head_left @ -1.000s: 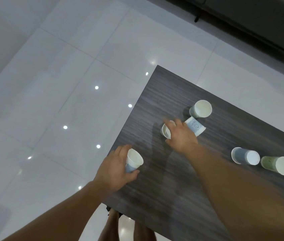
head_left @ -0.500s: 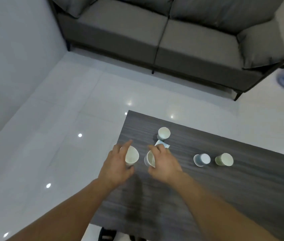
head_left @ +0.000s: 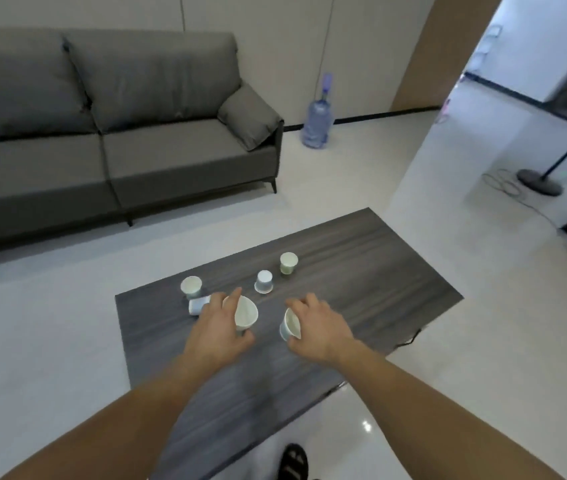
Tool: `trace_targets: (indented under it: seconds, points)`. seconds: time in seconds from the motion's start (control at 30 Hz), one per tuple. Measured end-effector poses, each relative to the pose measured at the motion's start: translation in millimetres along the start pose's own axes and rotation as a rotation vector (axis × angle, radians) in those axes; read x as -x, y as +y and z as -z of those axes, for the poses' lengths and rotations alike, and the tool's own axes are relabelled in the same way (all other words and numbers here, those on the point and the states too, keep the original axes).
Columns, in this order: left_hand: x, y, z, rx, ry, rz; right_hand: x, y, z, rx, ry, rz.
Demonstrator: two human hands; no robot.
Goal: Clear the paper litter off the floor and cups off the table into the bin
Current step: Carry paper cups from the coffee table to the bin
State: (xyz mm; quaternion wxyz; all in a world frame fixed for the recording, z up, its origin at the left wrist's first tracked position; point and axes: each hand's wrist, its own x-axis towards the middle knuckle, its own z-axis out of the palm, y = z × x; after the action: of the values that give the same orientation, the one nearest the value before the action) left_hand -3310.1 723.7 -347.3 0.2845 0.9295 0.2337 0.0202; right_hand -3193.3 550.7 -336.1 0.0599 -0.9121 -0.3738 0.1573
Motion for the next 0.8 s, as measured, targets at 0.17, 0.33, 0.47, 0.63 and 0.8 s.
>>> trace_targets:
  seconds: [0.17, 0.33, 0.47, 0.63, 0.8]
  points:
    - [2.3, 108.9, -36.8, -0.044, -0.074, -0.235, 93.9, 86.8, 21.9, -0.076, 0.129, -0.207]
    - [20.3, 230.1, -94.5, -0.068, -0.149, -0.426, 199.3, 182.4, 25.2, -0.129, 0.245, -0.394]
    - [53.0, 336.2, -157.7, -0.082, -0.199, -0.549, 295.3, 266.1, 28.8, -0.154, 0.276, -0.534]
    - [104.0, 452.3, -232.8, -0.061, -0.281, -0.682, 408.7, 356.9, 35.0, -0.161, 0.318, -0.702]
    - [144.4, 547.1, -287.1, -0.076, -0.365, -0.82, 498.7, 419.6, 32.8, -0.204, 0.36, -0.863]
